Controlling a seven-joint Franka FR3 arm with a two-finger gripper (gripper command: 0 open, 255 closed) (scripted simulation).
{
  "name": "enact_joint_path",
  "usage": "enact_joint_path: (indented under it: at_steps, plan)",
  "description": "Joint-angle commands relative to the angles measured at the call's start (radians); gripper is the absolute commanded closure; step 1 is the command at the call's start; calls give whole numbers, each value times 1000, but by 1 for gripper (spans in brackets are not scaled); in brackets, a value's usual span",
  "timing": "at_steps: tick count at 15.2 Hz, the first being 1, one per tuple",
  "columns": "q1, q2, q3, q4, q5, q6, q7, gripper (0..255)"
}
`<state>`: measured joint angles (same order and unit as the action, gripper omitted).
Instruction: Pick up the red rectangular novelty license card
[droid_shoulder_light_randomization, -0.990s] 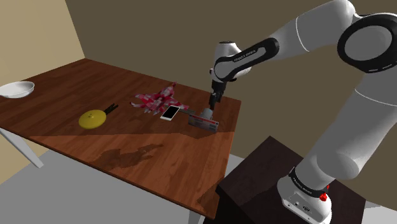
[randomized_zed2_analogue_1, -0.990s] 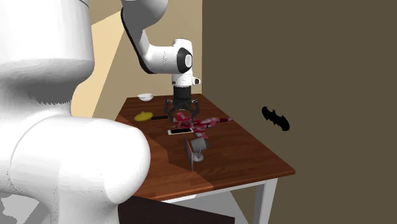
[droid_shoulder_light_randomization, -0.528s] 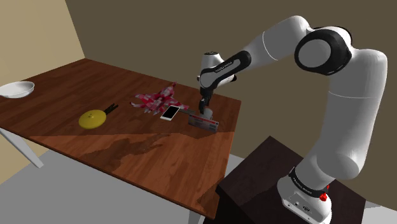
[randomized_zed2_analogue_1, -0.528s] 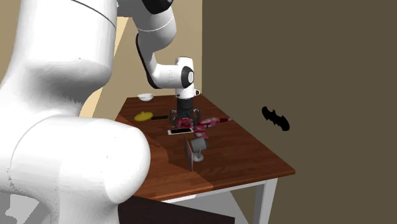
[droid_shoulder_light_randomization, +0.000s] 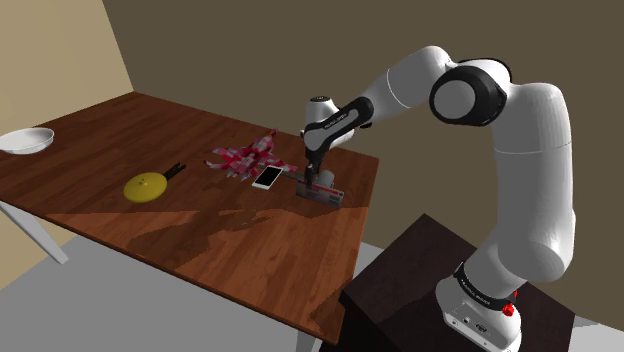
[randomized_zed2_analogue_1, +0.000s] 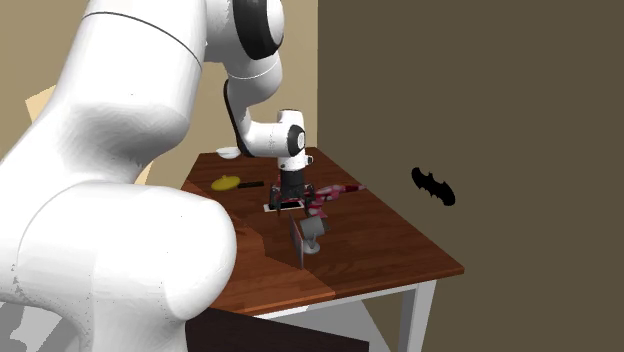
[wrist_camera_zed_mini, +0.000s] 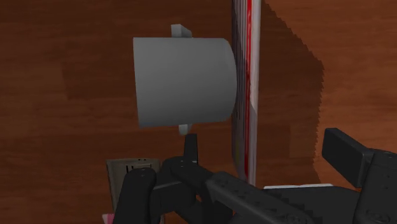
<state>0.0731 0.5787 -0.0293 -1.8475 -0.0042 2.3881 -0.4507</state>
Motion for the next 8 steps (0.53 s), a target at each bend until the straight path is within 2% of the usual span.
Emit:
enact_joint_path:
  at_steps: [1,4,5,8]
  plan:
    - [0,21,0,-1,0,22,0,0]
    - [0,37,1,1,0,36,0,0]
    - [0,39,0,2,0,37,0,255]
    - [0,38,0,3,0,36,0,255]
